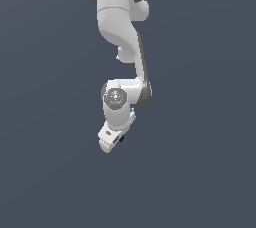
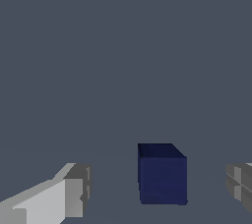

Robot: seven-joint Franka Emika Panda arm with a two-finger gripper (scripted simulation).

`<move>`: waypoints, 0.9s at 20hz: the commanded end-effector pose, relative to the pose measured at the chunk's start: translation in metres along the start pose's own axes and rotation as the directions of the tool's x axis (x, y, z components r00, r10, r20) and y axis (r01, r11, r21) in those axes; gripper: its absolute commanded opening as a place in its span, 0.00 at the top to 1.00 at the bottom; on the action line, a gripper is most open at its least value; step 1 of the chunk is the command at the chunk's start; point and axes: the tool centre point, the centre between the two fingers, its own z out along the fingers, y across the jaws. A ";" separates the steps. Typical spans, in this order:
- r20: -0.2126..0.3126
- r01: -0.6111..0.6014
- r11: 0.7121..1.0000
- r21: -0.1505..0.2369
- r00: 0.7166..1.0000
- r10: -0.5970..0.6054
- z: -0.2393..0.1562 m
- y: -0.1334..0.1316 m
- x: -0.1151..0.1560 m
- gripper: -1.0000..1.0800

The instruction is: Pick up the object and move it to a goal position.

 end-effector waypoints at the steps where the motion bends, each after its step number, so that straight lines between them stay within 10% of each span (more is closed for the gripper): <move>1: 0.000 0.001 1.000 0.000 1.000 -0.001 0.010 0.000 0.000 0.04; 6: 0.000 0.001 1.000 0.000 1.000 -0.001 0.014 0.001 0.001 0.04; 7: 0.000 0.001 1.000 0.000 1.000 -0.001 0.014 0.001 0.001 1.00; 18: 0.000 0.001 1.000 0.000 1.000 -0.001 0.014 0.001 0.001 1.00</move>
